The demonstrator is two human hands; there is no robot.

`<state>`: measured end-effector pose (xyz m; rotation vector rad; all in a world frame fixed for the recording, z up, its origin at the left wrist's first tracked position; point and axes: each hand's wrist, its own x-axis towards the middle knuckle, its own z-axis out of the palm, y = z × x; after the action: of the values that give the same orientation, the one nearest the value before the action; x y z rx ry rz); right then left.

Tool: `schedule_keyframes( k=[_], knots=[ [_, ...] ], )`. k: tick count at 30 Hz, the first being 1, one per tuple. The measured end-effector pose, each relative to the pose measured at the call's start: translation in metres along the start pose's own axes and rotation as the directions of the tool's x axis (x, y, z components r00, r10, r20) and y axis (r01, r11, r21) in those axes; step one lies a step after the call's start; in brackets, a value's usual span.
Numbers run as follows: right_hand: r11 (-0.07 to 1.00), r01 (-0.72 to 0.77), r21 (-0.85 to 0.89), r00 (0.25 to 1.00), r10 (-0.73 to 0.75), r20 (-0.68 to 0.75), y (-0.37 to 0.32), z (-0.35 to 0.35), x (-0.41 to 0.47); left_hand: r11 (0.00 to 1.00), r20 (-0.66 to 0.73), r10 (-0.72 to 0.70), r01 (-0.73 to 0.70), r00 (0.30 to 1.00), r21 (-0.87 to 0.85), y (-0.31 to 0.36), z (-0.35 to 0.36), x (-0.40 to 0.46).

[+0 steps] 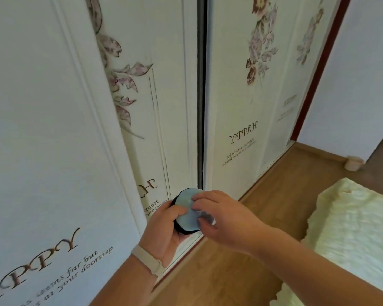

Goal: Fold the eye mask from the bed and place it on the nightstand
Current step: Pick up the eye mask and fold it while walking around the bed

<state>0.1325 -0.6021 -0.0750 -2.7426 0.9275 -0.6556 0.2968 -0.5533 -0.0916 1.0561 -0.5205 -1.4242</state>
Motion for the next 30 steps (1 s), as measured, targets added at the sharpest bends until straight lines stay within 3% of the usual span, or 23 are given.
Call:
schedule_keyframes(
  k=[13,20,27,30],
  knots=[
    [0.958,-0.278,-0.067,0.952,0.266,-0.15,0.196,-0.066,0.025,0.972,0.261,-0.156,0.101,0.953,0.211,-0.002,0.17,0.186],
    [0.877,-0.467,-0.114,0.859,0.419,-0.294,0.263,-0.101,0.014,0.948,0.422,-0.253,0.137,0.87,0.287,-0.016,0.253,0.253],
    [0.782,-0.605,-0.147,0.777,0.541,-0.321,0.333,-0.106,0.032,0.908,0.511,-0.396,0.244,0.763,0.34,-0.038,0.303,0.344],
    [0.713,-0.687,-0.143,0.706,0.608,-0.363,0.365,-0.11,0.05,0.883,0.543,-0.452,0.266,0.708,0.388,-0.036,0.329,0.39]
  ],
)
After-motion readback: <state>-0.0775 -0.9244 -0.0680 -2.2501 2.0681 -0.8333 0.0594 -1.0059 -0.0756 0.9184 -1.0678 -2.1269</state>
